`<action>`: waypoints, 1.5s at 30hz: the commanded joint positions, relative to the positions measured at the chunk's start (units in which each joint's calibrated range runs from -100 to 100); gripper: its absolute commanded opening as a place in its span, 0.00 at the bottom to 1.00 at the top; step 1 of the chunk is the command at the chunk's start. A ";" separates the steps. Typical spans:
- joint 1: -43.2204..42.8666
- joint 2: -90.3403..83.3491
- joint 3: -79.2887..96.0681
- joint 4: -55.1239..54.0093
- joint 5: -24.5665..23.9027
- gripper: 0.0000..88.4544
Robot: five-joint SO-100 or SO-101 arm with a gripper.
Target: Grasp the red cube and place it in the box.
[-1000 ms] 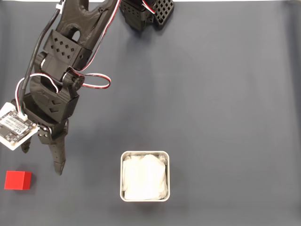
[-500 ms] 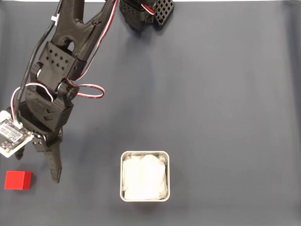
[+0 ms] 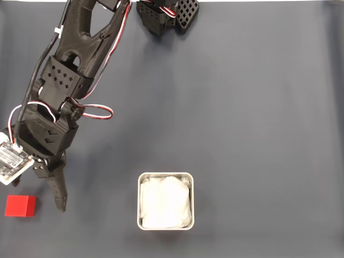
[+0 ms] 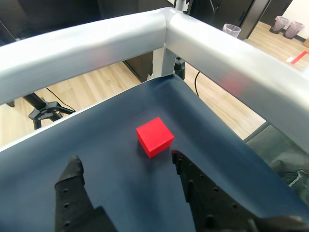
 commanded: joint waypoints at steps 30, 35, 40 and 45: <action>1.21 12.03 -15.08 -3.36 -1.37 0.53; 1.14 14.63 -19.37 -3.03 -1.56 0.53; 1.14 17.05 -23.38 -2.70 -1.56 0.53; 1.00 18.61 -26.49 -1.96 -1.66 0.53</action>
